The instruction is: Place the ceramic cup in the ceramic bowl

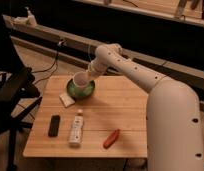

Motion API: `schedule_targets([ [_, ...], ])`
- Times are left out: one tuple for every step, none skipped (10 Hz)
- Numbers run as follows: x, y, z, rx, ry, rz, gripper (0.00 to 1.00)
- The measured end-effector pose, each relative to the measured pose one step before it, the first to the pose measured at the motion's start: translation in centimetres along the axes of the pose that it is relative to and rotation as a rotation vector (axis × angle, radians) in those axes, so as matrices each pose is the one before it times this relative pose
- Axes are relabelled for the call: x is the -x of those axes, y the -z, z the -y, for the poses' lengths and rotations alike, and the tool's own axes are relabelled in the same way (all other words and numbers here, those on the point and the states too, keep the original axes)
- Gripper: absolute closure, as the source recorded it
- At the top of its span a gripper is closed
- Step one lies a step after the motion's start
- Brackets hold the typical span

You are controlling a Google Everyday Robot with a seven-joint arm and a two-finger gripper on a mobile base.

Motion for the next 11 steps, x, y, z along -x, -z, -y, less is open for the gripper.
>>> schedule_targets([
  [-0.367,-0.554,0.545,-0.00307,0.00009,-0.00165,0.62],
  [-0.178,-0.307,0.231,-0.00344,-0.00047,0.00274,0.62],
  [0.253,-0.275,-0.341,0.00216,0.00206,0.00262,0.62],
  [0.281,-0.021,-0.199,0.00061,-0.00062,0.00089,0.62],
  [-0.123,-0.063,-0.176,-0.00186,-0.00393,-0.00166,0.62],
  [-0.133,-0.392,-0.924,0.00587,0.00211,-0.00222,0.62],
  [0.015,-0.223,-0.262,0.00303,0.00116,-0.00093,0.62],
  [-0.006,-0.018,0.378,-0.00106,-0.00322,0.00045,0.62],
  [0.045,0.210,0.473,0.00322,-0.00032,0.00184,0.62],
  [-0.079,-0.007,-0.022,-0.00151,0.00200,-0.00139,0.62],
  [0.085,-0.097,-0.310,0.00214,0.00095,-0.00002,0.62],
])
